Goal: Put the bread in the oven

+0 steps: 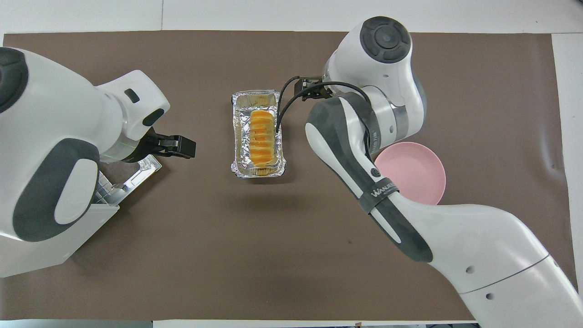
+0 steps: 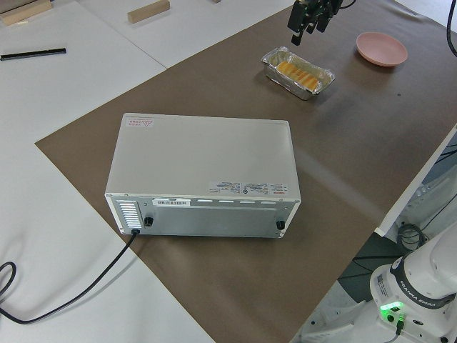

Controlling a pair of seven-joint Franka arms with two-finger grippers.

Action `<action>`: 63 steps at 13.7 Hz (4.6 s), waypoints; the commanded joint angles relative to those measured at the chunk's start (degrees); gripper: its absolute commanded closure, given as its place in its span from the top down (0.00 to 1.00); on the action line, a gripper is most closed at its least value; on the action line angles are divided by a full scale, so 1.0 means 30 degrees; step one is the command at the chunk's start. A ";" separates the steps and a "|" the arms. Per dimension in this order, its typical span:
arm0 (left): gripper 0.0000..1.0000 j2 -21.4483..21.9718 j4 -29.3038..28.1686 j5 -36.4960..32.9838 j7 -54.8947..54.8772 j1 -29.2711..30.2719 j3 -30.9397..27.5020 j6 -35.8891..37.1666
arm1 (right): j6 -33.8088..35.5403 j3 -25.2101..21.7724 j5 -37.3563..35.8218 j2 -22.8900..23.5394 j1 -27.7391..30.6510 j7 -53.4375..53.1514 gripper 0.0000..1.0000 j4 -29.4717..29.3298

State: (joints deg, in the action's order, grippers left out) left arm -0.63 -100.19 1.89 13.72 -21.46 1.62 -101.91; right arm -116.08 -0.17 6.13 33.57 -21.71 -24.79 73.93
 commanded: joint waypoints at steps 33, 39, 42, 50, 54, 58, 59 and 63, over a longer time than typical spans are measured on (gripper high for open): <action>0.37 -1.2535 0.7411 -0.1683 0.7586 -0.5649 -0.0394 -0.4759 | 1.1186 -0.0001 -0.2220 -1.3150 0.9169 1.1515 1.00 0.5970; 0.00 -1.2330 0.6619 -0.1449 0.9451 -0.5444 -0.0452 -0.3653 | 1.0395 0.0028 -0.2220 -1.4033 0.9169 1.1544 1.00 0.6706; 0.00 -1.2242 0.8546 0.0125 1.1393 -0.5386 -0.2493 -0.0699 | 0.9661 0.0028 -0.2191 -1.4004 0.9169 1.1428 1.00 0.6676; 0.00 -1.1279 0.8995 0.0632 1.2449 -0.3517 -0.7452 0.1597 | 0.9602 0.0058 -0.1898 -1.3448 0.9198 1.1369 1.00 0.6412; 0.00 -1.0515 0.8731 0.0046 1.0025 -0.1433 -0.7600 0.2972 | 0.9748 0.0058 -0.1869 -1.3505 0.9169 1.1340 1.00 0.6470; 0.00 -0.8674 0.5633 0.0045 0.8410 -0.0874 -0.7571 0.2859 | 0.9866 0.0087 -0.1927 -1.3623 0.9110 1.1398 1.00 0.6617; 0.00 -0.8262 0.5044 0.0045 0.8348 -0.0845 -0.7571 0.2858 | 0.9837 0.0087 -0.1927 -1.3623 0.9052 1.1369 1.00 0.6646; 0.00 -0.7614 0.4218 -0.0042 0.8347 -0.0610 -0.7747 0.2828 | 1.0099 0.0146 -0.1957 -1.3885 0.8934 1.1428 1.00 0.6559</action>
State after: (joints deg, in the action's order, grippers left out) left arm -26.72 -83.88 2.81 39.42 -23.36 -21.56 -92.85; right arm -86.08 -0.12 0.10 -6.48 4.68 8.64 92.59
